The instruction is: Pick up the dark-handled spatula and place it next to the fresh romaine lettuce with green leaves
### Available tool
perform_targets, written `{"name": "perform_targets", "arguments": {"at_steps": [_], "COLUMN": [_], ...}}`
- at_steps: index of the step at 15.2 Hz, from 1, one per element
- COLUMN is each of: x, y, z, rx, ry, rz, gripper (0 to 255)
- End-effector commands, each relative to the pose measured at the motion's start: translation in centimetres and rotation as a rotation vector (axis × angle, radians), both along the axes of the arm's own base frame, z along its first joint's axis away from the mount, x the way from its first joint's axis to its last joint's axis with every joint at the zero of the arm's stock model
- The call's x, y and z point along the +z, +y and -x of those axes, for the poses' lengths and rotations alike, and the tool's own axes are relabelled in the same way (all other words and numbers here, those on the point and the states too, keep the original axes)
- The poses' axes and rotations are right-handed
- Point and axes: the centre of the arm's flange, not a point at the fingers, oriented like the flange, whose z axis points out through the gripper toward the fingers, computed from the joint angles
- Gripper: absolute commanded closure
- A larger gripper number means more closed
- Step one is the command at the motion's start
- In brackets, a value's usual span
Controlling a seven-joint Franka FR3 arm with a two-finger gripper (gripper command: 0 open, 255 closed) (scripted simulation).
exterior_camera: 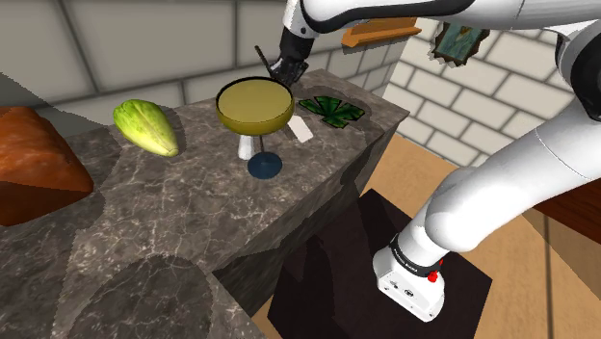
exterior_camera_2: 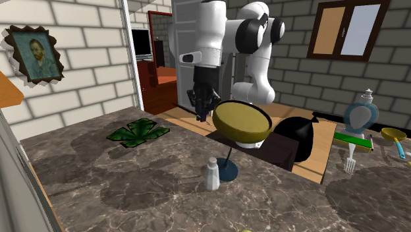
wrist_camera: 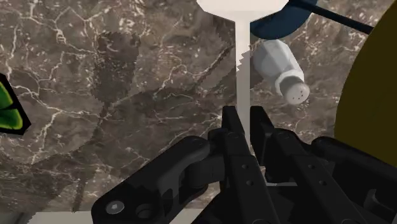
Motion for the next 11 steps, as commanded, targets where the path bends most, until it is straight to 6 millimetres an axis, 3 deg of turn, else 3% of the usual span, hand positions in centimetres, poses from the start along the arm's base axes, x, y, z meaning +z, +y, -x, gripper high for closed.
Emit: {"name": "perform_targets", "arguments": {"at_steps": [1,11], "x": [-2.3,-2.3], "y": [3.1,16.3], "z": [0.9,1.0], "rx": [0.009,0.009], "ry": [0.106,0.106], "rz": [0.020,0.020], "gripper": [255,255]}}
